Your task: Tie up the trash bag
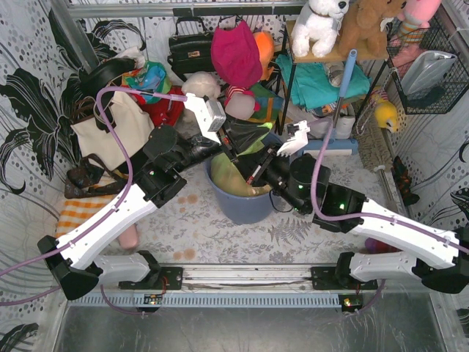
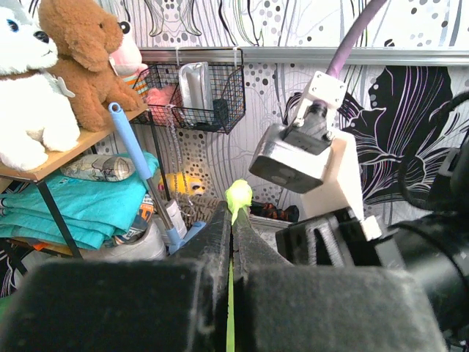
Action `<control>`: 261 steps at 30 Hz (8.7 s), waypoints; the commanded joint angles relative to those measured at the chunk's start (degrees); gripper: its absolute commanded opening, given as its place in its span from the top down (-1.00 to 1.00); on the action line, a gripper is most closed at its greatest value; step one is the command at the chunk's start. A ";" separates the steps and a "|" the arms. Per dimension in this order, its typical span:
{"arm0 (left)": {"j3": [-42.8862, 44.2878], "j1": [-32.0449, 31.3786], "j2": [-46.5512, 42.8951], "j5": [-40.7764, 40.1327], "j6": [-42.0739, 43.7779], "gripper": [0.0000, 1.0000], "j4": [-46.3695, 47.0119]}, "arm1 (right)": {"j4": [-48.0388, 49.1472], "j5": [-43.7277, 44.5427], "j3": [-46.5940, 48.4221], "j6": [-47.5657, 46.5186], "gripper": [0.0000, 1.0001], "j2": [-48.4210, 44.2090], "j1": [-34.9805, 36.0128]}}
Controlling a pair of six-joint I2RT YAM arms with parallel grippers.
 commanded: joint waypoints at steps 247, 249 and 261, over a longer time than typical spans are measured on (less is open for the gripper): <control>-28.15 16.98 -11.41 -2.85 -62.13 0.62 19.91 | 71.13 -11.41 -23.10 1.11 0.41 15.33 -15.21; -28.05 16.99 -11.67 -2.97 -61.63 0.72 19.47 | 71.10 -11.39 -23.29 1.11 0.41 15.15 -15.21; -22.88 16.99 -12.10 -4.17 -51.92 0.92 12.31 | 66.50 -12.31 -24.97 0.02 0.41 11.82 -15.18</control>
